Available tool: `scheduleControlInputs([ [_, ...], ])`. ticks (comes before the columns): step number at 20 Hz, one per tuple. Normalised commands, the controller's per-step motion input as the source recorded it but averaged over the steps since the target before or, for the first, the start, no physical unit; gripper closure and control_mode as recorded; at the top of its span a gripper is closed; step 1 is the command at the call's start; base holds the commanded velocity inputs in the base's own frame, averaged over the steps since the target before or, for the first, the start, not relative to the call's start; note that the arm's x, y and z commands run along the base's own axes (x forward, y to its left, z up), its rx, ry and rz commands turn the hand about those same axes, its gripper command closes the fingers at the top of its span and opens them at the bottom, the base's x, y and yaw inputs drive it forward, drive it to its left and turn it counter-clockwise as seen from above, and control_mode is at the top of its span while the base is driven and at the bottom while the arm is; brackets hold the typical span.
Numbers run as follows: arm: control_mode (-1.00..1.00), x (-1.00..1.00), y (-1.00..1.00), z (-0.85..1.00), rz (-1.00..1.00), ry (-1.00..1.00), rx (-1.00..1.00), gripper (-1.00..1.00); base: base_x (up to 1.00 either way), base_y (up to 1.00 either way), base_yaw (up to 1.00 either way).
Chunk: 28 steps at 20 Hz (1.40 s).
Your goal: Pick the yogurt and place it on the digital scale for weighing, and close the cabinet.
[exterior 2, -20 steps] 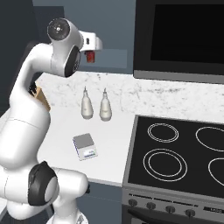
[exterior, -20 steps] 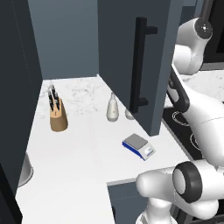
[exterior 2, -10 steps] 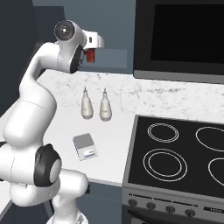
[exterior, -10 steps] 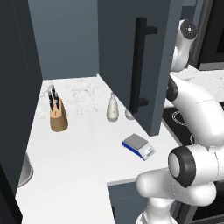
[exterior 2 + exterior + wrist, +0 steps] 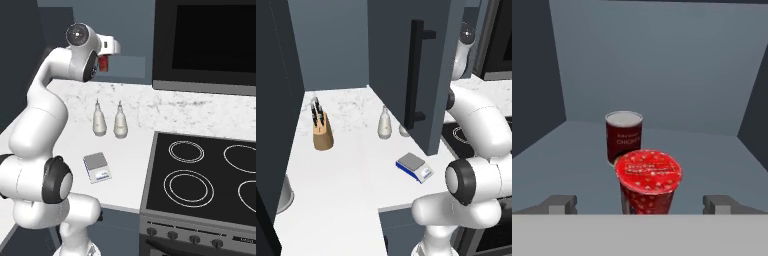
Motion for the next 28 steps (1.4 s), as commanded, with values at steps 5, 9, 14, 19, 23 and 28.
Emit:
scheduleControlInputs([
  [5, -1.00, 0.22, 0.00, -0.11, 0.00, 0.00, 0.00, -1.00, 0.00, 0.00, 0.00],
  [9, -1.00, 0.02, 0.00, -0.09, 0.00, 0.00, 0.00, -1.00, 0.00, 0.00, 0.00],
  [14, -1.00, 0.07, 0.00, -0.15, 0.00, 0.00, 0.00, -1.00, 0.00, 0.00, 0.00],
  [19, -1.00, 0.17, 0.00, -0.17, 0.00, 0.00, 0.00, -1.00, 0.00, 0.00, 0.00],
  [23, -1.00, 0.20, 0.00, -0.15, 0.00, 0.00, 0.00, -1.00, 0.00, 0.00, 0.00],
  [28, -1.00, 0.20, 0.00, -0.13, 0.00, 0.00, 0.00, 1.00, 0.00, 0.00, 0.00],
])
